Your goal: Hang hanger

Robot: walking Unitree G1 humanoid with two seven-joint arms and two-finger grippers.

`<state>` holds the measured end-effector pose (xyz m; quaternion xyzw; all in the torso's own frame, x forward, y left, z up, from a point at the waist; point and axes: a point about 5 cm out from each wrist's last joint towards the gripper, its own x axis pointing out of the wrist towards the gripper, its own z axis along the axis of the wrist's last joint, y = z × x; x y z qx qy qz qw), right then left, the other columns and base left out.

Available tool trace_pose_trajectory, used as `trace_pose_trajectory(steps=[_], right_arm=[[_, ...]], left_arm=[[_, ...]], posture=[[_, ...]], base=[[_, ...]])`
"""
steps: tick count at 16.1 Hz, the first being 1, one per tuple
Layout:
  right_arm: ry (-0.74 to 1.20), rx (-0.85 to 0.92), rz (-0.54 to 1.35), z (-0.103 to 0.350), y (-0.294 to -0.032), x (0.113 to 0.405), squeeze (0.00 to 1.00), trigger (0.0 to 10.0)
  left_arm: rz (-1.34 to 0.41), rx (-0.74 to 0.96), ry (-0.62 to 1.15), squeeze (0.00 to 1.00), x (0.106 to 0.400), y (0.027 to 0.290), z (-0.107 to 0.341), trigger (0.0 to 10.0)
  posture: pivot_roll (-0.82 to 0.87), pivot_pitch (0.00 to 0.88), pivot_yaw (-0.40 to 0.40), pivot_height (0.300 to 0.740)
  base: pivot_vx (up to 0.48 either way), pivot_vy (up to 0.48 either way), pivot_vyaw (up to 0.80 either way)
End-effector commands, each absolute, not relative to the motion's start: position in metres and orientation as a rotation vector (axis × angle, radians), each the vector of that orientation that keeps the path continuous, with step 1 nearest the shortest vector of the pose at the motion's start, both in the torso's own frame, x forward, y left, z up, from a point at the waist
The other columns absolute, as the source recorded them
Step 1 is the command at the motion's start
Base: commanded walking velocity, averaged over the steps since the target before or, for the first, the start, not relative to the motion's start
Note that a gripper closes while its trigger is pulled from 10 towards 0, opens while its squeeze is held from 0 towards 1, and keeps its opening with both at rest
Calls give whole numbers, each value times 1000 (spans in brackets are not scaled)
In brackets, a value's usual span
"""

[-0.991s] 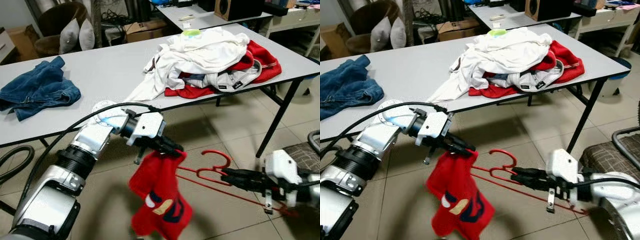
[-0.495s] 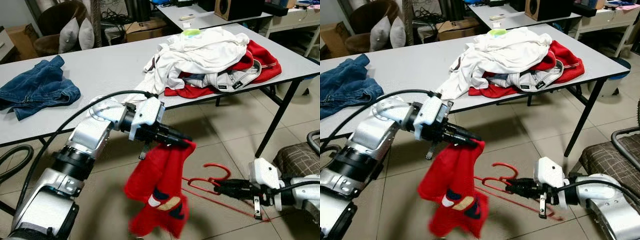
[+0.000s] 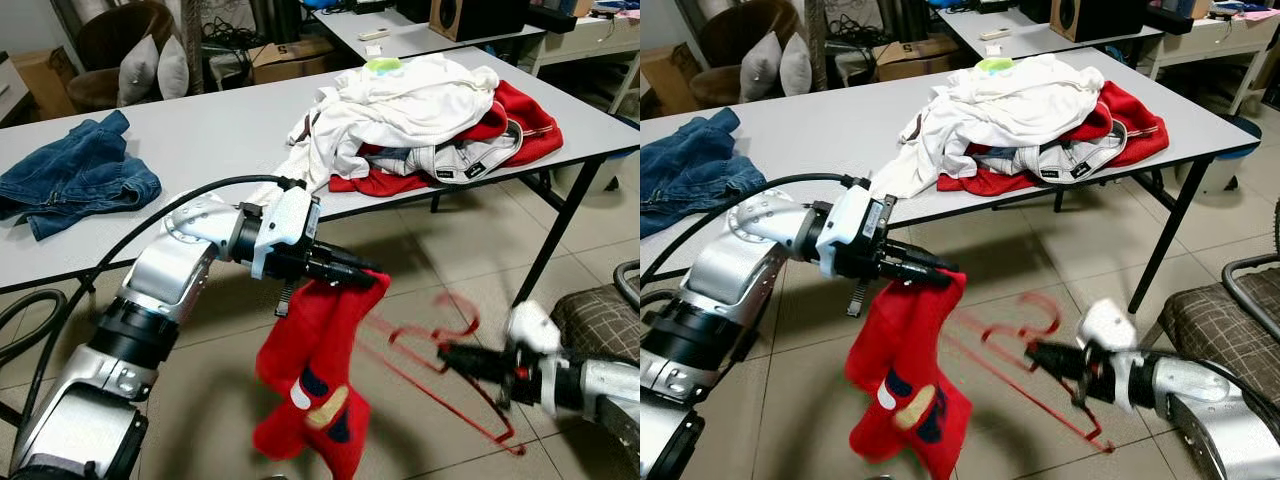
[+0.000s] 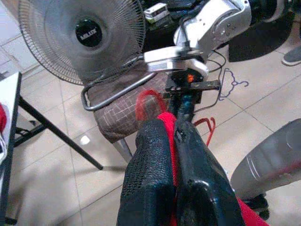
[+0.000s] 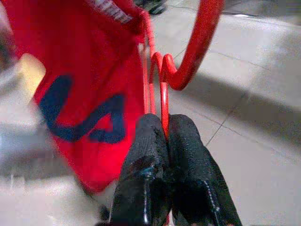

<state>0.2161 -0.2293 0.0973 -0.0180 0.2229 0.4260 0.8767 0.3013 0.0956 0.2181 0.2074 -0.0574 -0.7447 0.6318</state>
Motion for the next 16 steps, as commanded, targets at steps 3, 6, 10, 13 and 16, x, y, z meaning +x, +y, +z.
trace_pose_trajectory(steps=[3,6,10,13,16], right_arm=[[437,275,685,93,-228,222,0,10000],[450,356,653,88,-222,218,0,10000],[328,616,408,106,-232,237,0,10000],[265,611,466,128,-212,239,0,10000],[363,220,634,122,-196,213,0,10000]], left_arm=[[-1664,469,-167,0,296,101,224,0],[-1631,488,-162,0,296,103,222,0],[-1471,584,-160,0,306,108,210,0],[-1348,633,-137,0,304,110,189,0],[-1296,602,-154,0,298,112,181,0]], posture=[[-45,0,114,740],[-38,0,113,740],[-39,0,119,740],[-45,0,125,740],[-36,0,108,740]], base=[[0,0,0],[0,0,0],[0,0,0],[0,0,0],[0,0,0]])
